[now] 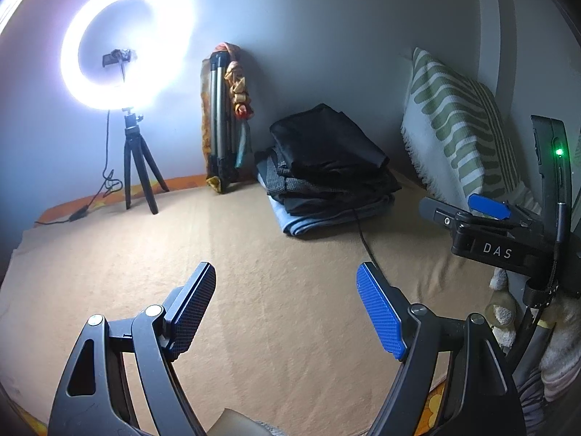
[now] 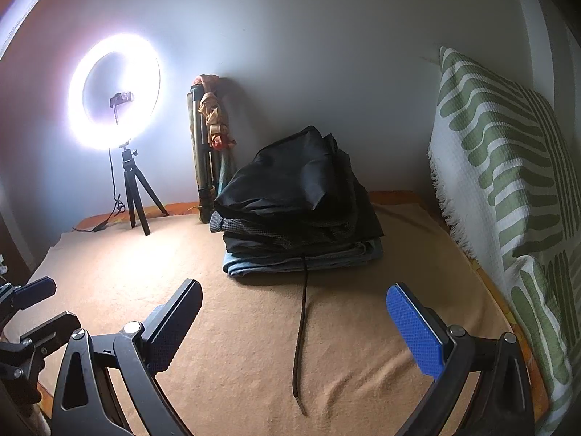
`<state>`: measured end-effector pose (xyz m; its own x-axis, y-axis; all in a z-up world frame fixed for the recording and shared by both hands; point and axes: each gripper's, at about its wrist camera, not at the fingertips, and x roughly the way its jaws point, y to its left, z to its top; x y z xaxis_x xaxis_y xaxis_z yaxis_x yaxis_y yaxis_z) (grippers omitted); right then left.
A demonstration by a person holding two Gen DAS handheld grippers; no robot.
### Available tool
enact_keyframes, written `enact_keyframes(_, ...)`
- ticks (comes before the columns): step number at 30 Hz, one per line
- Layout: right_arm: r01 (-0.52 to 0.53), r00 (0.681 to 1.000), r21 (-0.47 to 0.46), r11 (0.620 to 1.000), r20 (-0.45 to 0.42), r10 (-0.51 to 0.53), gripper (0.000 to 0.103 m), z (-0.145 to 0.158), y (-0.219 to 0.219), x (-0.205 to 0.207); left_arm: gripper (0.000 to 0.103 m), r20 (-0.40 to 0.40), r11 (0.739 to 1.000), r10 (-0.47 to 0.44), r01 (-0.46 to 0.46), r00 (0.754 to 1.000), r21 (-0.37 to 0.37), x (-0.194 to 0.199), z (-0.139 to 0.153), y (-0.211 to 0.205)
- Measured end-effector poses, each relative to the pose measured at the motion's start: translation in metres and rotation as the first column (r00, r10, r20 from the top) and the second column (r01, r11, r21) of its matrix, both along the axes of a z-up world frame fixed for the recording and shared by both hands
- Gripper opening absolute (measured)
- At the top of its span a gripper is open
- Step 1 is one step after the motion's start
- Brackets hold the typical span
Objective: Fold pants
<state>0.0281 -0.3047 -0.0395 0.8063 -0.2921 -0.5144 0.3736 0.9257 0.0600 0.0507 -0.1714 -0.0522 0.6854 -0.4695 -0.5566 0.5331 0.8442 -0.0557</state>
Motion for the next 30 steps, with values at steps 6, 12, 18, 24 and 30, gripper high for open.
enact_keyframes(6,-0.003,1.000,0.001,1.000,-0.003,0.003,0.103,-0.0002,0.0009,0.0019,0.080,-0.014,1.000,0.011,-0.011,1.000,-0.002,0.0013,-0.0013,0.0019)
enact_keyframes(12,-0.007,1.000,0.004,1.000,-0.001,0.007,0.103,-0.0007,0.0014,0.0031,0.080,-0.011,1.000,0.014,-0.015,1.000,-0.005,0.0005,0.0001,0.0025)
enact_keyframes(18,-0.016,1.000,0.000,1.000,-0.005,0.016,0.103,-0.0017,0.0064,0.0049,0.080,-0.004,1.000,0.017,-0.017,1.000,-0.009,-0.0012,0.0021,0.0039)
enact_keyframes(24,-0.016,1.000,-0.001,1.000,-0.003,0.016,0.103,-0.0010,0.0082,0.0040,0.080,0.000,1.000,0.021,-0.021,1.000,-0.008,-0.0022,0.0032,0.0044)
enact_keyframes(30,-0.018,1.000,-0.001,1.000,-0.002,0.018,0.103,-0.0010,0.0087,0.0040,0.080,0.005,1.000,0.023,-0.023,1.000,-0.006,-0.0026,0.0032,0.0035)
